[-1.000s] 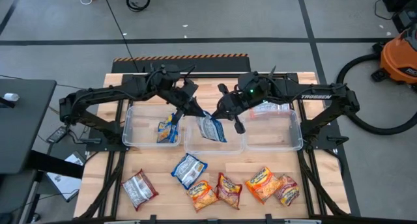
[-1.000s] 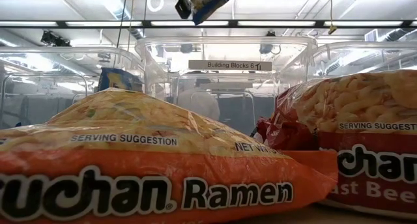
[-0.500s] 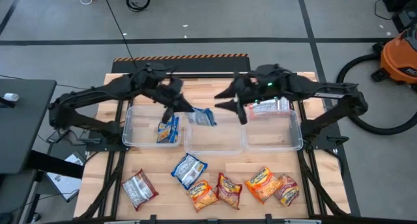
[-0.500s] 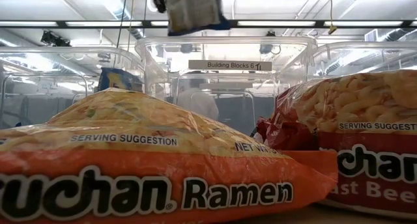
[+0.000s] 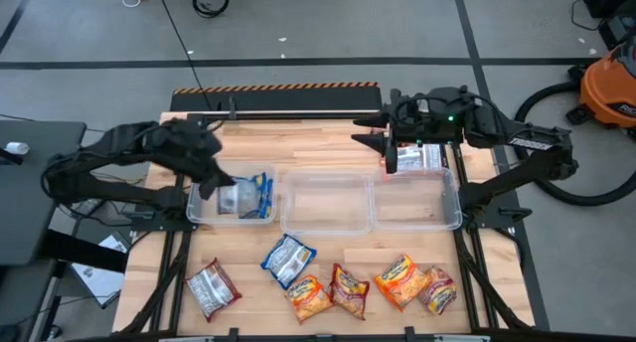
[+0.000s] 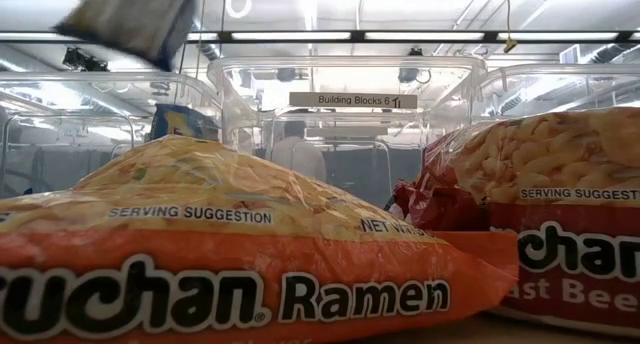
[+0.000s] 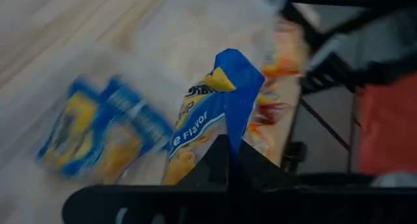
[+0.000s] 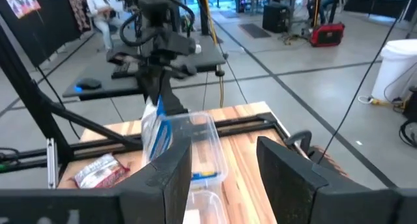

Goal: Sort Maruchan noodles
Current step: Put the blue noodle pack into the left transparent bin

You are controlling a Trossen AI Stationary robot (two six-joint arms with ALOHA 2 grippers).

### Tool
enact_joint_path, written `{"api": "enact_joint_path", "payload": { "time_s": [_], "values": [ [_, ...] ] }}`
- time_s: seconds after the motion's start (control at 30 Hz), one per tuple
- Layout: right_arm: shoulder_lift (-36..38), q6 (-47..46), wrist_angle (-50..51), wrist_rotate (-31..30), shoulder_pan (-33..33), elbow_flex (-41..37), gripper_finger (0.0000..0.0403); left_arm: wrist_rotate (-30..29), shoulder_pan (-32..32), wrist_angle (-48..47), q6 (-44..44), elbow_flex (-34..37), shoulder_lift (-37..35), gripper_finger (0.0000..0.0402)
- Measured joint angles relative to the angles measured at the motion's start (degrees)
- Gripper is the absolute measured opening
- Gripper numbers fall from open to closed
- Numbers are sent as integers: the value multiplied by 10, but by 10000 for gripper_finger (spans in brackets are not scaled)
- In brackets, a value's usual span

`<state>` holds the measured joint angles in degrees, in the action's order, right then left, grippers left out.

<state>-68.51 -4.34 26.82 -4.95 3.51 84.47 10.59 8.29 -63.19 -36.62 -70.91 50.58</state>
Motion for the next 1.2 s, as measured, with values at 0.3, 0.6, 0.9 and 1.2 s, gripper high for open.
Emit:
{"api": "enact_joint_path", "payload": {
  "time_s": [0.3, 0.6, 0.9, 1.2],
  "values": [
    [-6, -63, 42, 0, -22, 0, 178, -236, -42, -203, -253, 0, -34, 1],
    [-7, -166, 42, 0, -90, 0, 178, -347, -44, -247, -383, 0, -5, 4],
    [-7, -226, 42, -69, -206, 0, 178, -377, -85, -270, -487, 2, 36, 3],
    [-7, -212, 42, -181, -277, 0, 178, -446, -199, -174, -659, 144, 55, 3]
  ]
}}
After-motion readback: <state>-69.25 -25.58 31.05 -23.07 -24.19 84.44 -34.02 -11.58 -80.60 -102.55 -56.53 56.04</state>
